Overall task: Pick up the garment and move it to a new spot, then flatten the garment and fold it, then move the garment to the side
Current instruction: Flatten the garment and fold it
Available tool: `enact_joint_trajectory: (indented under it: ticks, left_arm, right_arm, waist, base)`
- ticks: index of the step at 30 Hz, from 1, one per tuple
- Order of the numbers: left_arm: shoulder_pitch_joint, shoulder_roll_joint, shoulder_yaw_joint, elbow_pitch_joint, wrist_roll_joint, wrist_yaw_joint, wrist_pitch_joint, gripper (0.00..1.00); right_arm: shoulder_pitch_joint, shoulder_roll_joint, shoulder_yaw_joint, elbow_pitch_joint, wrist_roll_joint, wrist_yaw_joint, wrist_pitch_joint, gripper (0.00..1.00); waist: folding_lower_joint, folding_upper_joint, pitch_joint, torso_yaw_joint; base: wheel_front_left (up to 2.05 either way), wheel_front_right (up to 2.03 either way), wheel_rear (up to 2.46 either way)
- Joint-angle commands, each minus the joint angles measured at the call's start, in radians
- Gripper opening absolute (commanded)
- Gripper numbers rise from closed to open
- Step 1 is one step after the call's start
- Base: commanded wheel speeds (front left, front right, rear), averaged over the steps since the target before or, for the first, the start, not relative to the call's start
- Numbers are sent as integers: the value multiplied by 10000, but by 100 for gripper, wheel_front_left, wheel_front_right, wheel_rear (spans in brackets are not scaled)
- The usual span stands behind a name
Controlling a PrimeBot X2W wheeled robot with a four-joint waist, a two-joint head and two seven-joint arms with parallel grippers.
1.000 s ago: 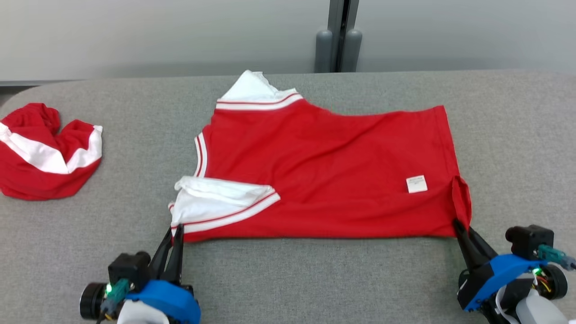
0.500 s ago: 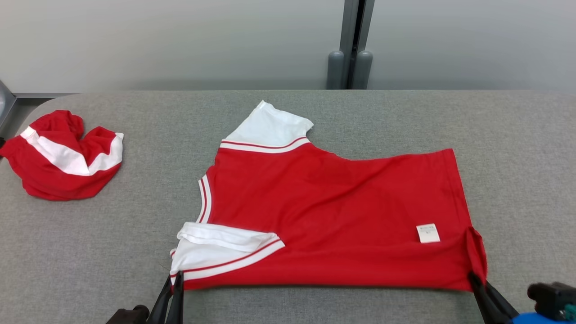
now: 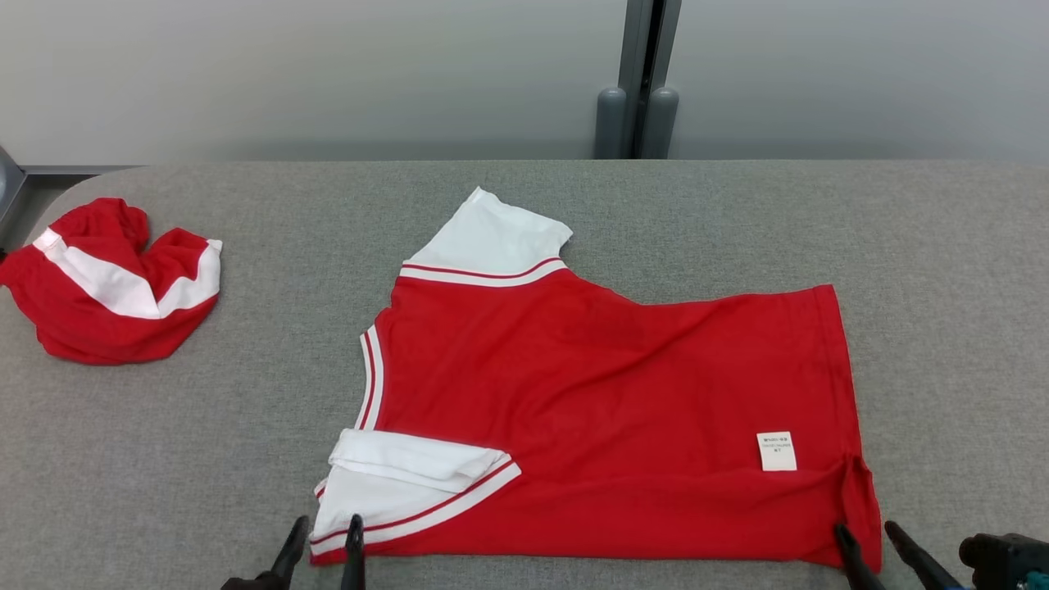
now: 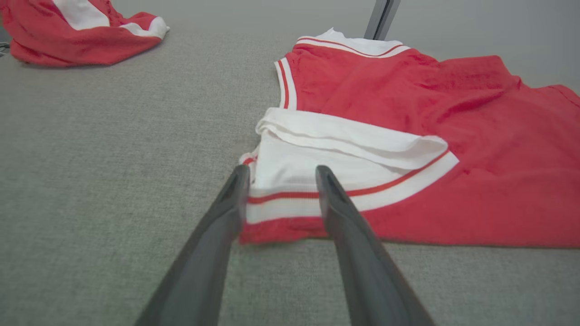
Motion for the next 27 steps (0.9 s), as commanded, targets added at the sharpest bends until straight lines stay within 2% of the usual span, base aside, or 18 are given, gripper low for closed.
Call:
enact_joint_trajectory:
  ticks: [1, 9, 19, 27]
  left_arm:
    - [-287, -20, -3, 75, 127, -48, -153, 100]
    - [-884, 28, 346, 26, 567, -78, -547, 100]
    - [-1693, 82, 1586, -1051, 1472, -77, -582, 100]
    - [-2263, 49, 2267, -1042, 1756, -615, -584, 100]
  right_arm:
    - [-202, -78, -29, 7, -138, 1, -116, 100]
    - [-1035, -94, -235, -296, -291, 1, -883, 100]
    - [-2250, 113, -128, -266, -1099, 1, -2374, 100]
    - [-3094, 423, -136, 286, -1761, 1, -3184, 100]
  waist:
    - [1, 0, -25, -11]
    - [1, 0, -191, -60]
    - [1, 0, -232, -181]
    - [1, 0, -231, -293]
  base:
    - [0, 0, 0]
    - [0, 0, 0]
    - [0, 0, 0]
    - [0, 0, 0]
